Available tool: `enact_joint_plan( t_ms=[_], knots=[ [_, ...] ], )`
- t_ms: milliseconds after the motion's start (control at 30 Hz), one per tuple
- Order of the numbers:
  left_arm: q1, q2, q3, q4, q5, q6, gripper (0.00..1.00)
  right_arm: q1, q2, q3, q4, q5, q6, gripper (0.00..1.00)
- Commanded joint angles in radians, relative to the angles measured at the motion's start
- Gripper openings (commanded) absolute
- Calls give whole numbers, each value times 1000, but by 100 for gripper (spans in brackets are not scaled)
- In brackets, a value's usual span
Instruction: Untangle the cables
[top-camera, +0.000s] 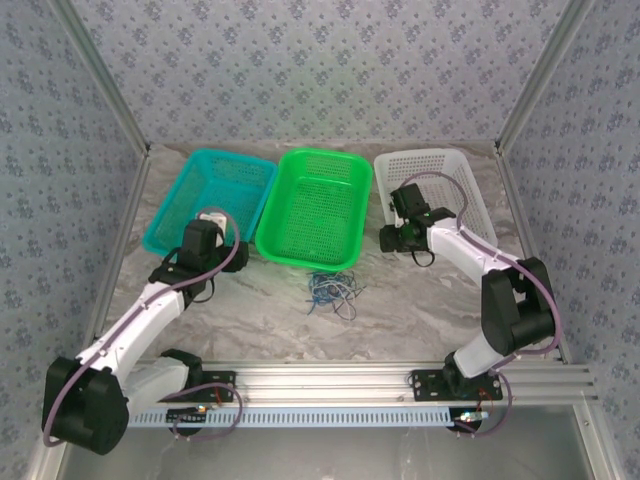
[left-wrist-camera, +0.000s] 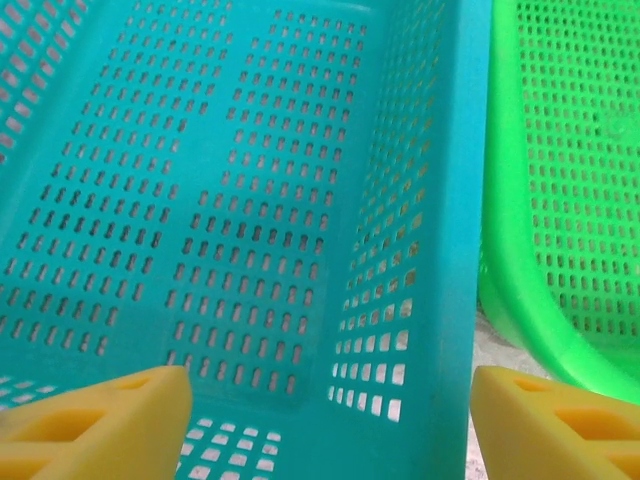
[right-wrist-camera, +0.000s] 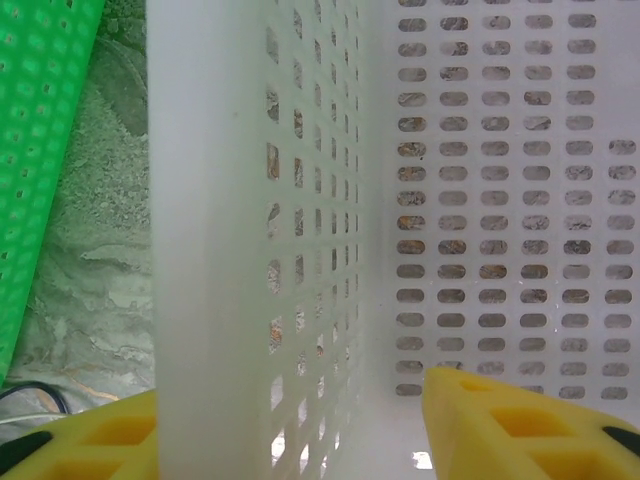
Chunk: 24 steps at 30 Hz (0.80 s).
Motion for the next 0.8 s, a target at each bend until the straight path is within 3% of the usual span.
enact_joint_plan(
  t_ms=[0,267,500,600,767],
  knots=[
    [-1,-1,-6,-19,18,-10,75,6,4,28,-11,33,22,52],
    [-1,31,10,-12,102,31,78,6,2,23,-7,42,38,49],
    [-2,102,30,-44,94,37,72,3,-1,28,7,27,54,50],
    [-2,123,32,-30,96,34,63,2,-9,28,9,18,59,53],
    [-2,155,58,-21,97,15,40,4,-54,23,8,7,68,64]
  ],
)
